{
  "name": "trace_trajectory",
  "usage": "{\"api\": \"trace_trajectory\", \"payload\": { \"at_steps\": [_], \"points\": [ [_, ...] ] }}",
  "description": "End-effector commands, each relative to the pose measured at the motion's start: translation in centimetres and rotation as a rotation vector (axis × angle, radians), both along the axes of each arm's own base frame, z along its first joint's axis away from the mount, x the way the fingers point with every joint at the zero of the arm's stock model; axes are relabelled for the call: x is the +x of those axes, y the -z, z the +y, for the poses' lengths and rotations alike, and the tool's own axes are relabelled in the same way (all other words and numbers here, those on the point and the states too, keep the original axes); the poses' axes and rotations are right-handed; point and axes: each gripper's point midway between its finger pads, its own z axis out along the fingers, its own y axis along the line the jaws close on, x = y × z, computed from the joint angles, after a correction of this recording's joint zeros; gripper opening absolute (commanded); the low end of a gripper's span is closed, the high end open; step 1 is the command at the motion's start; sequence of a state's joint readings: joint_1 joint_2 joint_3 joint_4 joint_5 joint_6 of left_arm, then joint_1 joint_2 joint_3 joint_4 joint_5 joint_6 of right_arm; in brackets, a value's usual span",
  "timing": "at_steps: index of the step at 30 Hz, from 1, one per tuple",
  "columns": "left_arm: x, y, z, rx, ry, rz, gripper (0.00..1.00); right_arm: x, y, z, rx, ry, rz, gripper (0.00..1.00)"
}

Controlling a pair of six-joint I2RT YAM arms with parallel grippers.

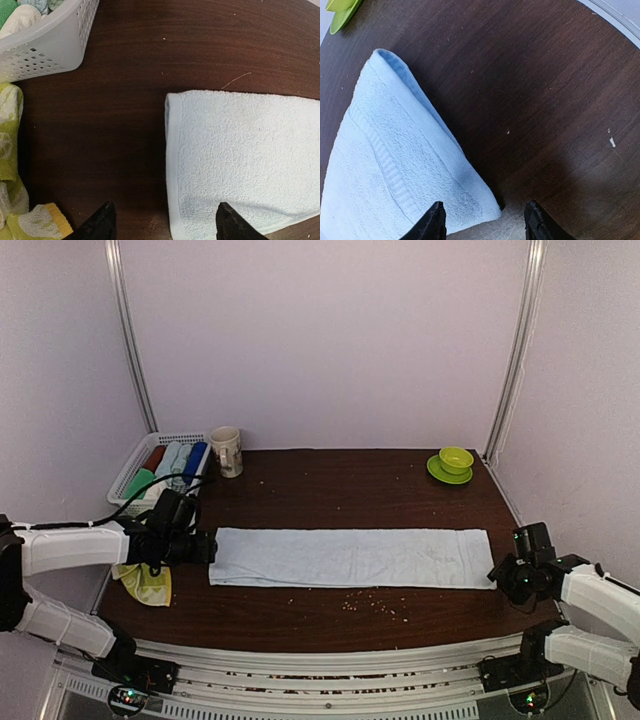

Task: Roll the towels
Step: Adjust the towel at the center of the board.

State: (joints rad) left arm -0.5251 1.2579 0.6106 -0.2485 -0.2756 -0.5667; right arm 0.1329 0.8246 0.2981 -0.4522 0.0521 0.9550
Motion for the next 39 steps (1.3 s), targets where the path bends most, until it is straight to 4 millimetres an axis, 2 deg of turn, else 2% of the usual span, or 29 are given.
{"api": "trace_trajectory", "payload": {
  "at_steps": [1,12,15,24,33,39],
  "points": [
    [0.8,-0.5,-0.6,-0.026,0.018,-0.054,0.7,-0.6,0.4,-0.5,-0.015,0.028,0.032,0.53],
    [0.5,0.3,-0.8,-0.039,0.031,-0.062,0.7,0.0,1.4,0.1,-0.008,0.005,0.078,0.46],
    [0.6,0.1,-0.8,-0.04,0.03,-0.068,0.7,0.3,1.5,0.6,0.017,-0.004,0.068,0.33],
    [0.4,0.3,-0.7,-0.042,0.024,-0.066,0.7,0.2,1.5,1.0,0.036,-0.011,0.062,0.31],
    [0.3,0.5,-0.7,-0.043,0.021,-0.061,0.7,0.2,1.8,1.2,0.048,-0.014,0.064,0.0],
    [0.1,0.8,-0.6,-0.036,0.022,-0.055,0.7,0.8,0.6,0.4,0.011,0.014,0.024,0.0]
  ]
}}
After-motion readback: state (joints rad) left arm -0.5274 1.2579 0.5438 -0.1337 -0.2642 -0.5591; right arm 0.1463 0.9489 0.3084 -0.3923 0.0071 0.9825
